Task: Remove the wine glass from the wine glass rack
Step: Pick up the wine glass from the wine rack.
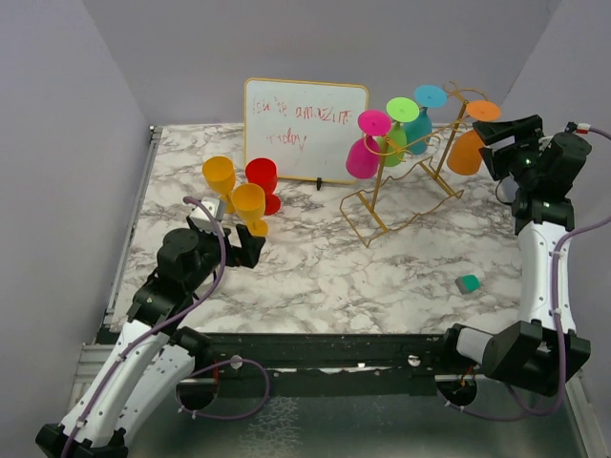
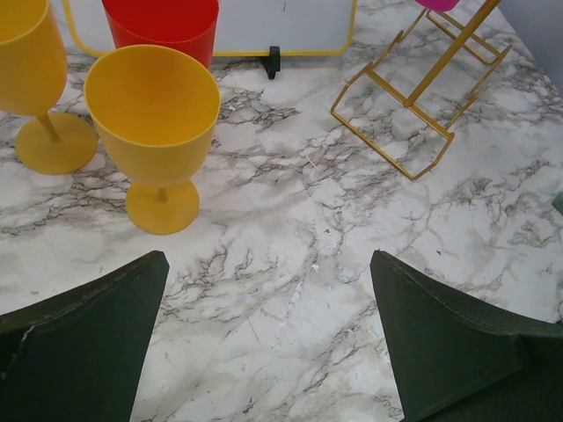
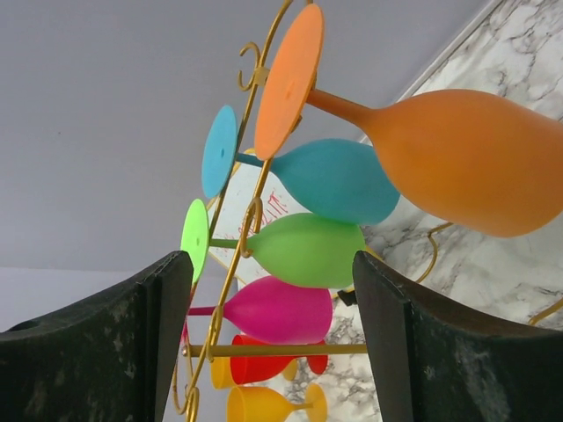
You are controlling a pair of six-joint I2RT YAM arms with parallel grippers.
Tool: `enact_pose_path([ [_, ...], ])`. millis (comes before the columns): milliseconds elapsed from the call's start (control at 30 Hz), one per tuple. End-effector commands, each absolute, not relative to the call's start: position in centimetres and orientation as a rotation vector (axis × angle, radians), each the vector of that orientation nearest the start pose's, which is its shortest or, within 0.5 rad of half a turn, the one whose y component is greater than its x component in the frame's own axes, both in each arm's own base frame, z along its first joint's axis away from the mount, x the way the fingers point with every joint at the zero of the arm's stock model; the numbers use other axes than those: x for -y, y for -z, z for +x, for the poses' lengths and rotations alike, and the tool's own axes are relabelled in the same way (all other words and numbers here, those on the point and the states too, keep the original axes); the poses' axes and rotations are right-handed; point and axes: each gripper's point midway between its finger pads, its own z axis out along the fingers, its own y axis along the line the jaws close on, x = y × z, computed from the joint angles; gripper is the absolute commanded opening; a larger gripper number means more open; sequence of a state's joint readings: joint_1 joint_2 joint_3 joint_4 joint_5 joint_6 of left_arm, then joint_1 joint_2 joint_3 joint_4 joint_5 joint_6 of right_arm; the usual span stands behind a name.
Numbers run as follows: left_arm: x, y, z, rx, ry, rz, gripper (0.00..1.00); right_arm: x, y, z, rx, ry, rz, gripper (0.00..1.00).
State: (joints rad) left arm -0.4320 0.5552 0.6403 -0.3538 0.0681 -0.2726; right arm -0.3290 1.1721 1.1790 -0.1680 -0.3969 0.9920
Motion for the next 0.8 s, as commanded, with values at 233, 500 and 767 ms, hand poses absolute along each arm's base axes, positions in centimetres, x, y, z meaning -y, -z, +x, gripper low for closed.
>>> enact_pose_path([
  [233,14.0,-22.5,23.0,-1.875,0.593,0.234,0.99,5.4,-38.5,40.5,-1.432,-0.777,0.934,0.67],
  [500,14.0,-22.2,23.3,-1.885,0.582,0.237,0.99,6.6,-39.2,42.2,-1.403,-0.749,0.938,0.59],
  [767,14.1,-21.6,23.6,-1.907,0.574,0.244,0.99,7.3,-38.0,43.4,-1.404,-0.742,0.989,0.53],
])
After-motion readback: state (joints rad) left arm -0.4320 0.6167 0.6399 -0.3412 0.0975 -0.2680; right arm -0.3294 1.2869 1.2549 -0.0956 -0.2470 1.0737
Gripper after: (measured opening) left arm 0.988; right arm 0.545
